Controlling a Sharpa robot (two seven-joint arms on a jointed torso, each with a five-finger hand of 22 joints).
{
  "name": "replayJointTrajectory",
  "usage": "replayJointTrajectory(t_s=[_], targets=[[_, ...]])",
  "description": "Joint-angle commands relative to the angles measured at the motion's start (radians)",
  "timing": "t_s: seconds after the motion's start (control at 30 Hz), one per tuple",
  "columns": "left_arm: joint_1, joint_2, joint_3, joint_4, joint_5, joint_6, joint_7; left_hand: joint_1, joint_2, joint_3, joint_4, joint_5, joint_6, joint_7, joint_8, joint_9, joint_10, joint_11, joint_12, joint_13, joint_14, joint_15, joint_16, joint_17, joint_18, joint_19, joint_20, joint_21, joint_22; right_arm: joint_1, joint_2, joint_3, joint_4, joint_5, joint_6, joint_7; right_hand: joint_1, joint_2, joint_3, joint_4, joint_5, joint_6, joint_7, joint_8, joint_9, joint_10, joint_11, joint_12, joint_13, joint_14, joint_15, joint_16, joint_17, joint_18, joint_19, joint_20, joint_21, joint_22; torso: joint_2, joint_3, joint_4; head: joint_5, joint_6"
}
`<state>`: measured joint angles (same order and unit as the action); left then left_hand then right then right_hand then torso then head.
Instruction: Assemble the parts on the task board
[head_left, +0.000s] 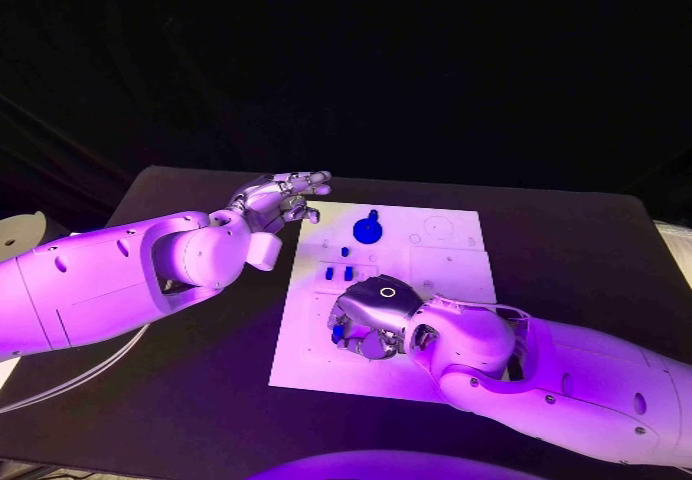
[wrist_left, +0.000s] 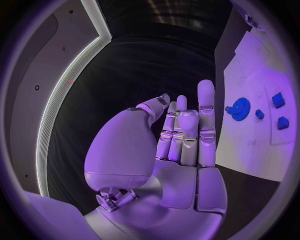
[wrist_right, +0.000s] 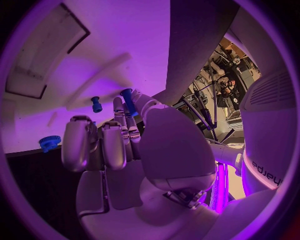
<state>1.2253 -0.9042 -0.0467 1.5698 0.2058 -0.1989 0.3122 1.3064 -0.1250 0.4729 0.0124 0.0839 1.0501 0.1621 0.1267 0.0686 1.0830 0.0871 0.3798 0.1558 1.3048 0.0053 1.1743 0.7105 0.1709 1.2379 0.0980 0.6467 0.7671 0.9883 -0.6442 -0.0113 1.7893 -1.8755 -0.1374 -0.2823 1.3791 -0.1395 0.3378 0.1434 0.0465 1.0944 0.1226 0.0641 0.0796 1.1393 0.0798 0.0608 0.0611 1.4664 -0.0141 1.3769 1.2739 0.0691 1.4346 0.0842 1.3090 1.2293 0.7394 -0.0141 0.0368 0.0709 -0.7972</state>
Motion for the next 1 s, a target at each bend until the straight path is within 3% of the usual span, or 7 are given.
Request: replayJointTrajectory(t_s=[0.03,0.37,0.47,0.57,0.7,0.87,1.0], targets=[[0.001,0.000,0.001,0.003,-0.004,0.021,0.002,0.003,0.007,0.002,-0.005,0.004,-0.008,0.001,0.004,-0.001,-0.009,-0.001,0.004,0.001,-0.006,-0.001,-0.005,-0.001,0.010,-0.004,0.006,-0.007,-0.001,0.000,0.001,-0.001,-0.001,-0.013,-0.011,-0.007,0.000,-0.016,-0.016,0.001,0.002,-0.023,-0.004,-0.004,-0.006,-0.041,0.008,0.000,0.000,0.049,0.014,-0.006,-0.004,0.009,-0.002,0.012,-0.007,-0.006,0.000,0.0000,0.0003,0.000,0.000],[0.001,-0.001,0.001,0.002,-0.004,0.026,-0.005,0.003,0.007,0.002,-0.005,0.004,-0.008,0.001,0.004,-0.001,-0.009,-0.001,0.004,0.001,-0.006,-0.001,-0.005,-0.001,0.010,-0.004,0.006,-0.007,-0.001,0.000,-0.017,-0.002,0.014,-0.013,-0.144,0.019,0.031,-0.044,-0.172,0.049,0.002,-0.117,-0.029,-0.002,-0.014,-0.189,0.040,0.009,0.003,0.044,0.040,-0.013,-0.019,0.022,-0.030,0.034,-0.056,-0.064,0.000,0.0012,0.0001,-0.006,0.005],[0.001,-0.001,0.000,0.002,-0.006,0.028,-0.007,0.003,0.007,0.002,-0.005,0.004,-0.008,0.001,0.004,-0.001,-0.009,-0.001,0.004,0.001,-0.006,-0.001,-0.005,-0.001,0.010,-0.004,0.006,-0.007,-0.001,0.000,-0.038,-0.001,0.031,-0.003,-0.202,0.040,0.083,-0.052,-0.272,0.114,0.002,-0.131,-0.032,0.000,-0.012,-0.197,0.039,0.026,0.006,0.041,0.043,-0.017,-0.026,0.026,-0.034,0.036,-0.068,-0.078,0.000,0.0018,0.0000,-0.008,0.007],[0.001,-0.001,0.000,0.002,-0.009,0.029,-0.007,0.003,0.007,0.002,-0.005,0.004,-0.008,0.001,0.004,-0.001,-0.009,-0.001,0.004,0.001,-0.006,-0.001,-0.005,-0.001,0.010,-0.004,0.006,-0.007,-0.001,0.000,-0.070,0.004,0.055,0.023,-0.248,0.062,0.101,-0.052,-0.297,0.143,0.004,-0.130,-0.027,0.000,-0.010,-0.179,0.035,0.045,0.009,0.042,0.037,-0.016,-0.027,0.024,-0.030,0.035,-0.064,-0.074,-0.001,0.0008,-0.0010,-0.012,0.009],[0.001,-0.003,0.000,0.003,-0.011,0.029,-0.008,0.003,0.007,0.002,-0.005,0.004,-0.008,0.001,0.004,-0.001,-0.009,-0.001,0.004,0.001,-0.006,-0.001,-0.005,-0.001,0.010,-0.004,0.006,-0.007,-0.001,0.010,-0.133,0.015,0.096,0.089,-0.284,0.093,0.114,-0.042,-0.307,0.145,0.004,-0.128,-0.021,0.001,-0.010,-0.151,0.026,0.067,0.010,0.040,0.031,-0.021,-0.035,0.024,-0.027,0.030,-0.063,-0.072,-0.002,0.0007,-0.0035,-0.020,0.015],[0.001,-0.004,0.000,0.002,-0.011,0.029,-0.008,0.003,0.007,0.002,-0.005,0.004,-0.008,0.001,0.004,-0.001,-0.009,-0.001,0.004,0.001,-0.006,-0.001,-0.005,-0.001,0.010,-0.004,0.006,-0.007,-0.001,0.054,-0.256,0.025,0.160,0.281,-0.283,0.127,0.117,-0.020,-0.314,0.140,0.006,-0.117,0.000,0.003,-0.008,-0.100,0.011,0.100,0.012,0.040,0.019,-0.024,-0.039,0.024,-0.024,0.020,-0.064,-0.073,-0.003,0.0014,-0.0051,-0.035,0.020],[0.001,-0.006,-0.001,0.002,-0.011,0.027,-0.009,0.003,0.007,0.002,-0.005,0.004,-0.008,0.001,0.004,-0.001,-0.009,-0.001,0.004,0.001,-0.006,-0.001,-0.005,-0.001,0.010,-0.004,0.006,-0.007,-0.001,0.097,-0.384,0.028,0.212,0.451,-0.256,0.101,0.125,0.029,-0.304,0.133,0.052,-0.057,0.018,0.025,0.002,0.079,-0.016,0.181,0.044,0.052,-0.002,0.003,0.000,0.013,0.001,0.002,-0.021,-0.021,-0.007,0.0004,-0.0130,-0.044,0.026]])
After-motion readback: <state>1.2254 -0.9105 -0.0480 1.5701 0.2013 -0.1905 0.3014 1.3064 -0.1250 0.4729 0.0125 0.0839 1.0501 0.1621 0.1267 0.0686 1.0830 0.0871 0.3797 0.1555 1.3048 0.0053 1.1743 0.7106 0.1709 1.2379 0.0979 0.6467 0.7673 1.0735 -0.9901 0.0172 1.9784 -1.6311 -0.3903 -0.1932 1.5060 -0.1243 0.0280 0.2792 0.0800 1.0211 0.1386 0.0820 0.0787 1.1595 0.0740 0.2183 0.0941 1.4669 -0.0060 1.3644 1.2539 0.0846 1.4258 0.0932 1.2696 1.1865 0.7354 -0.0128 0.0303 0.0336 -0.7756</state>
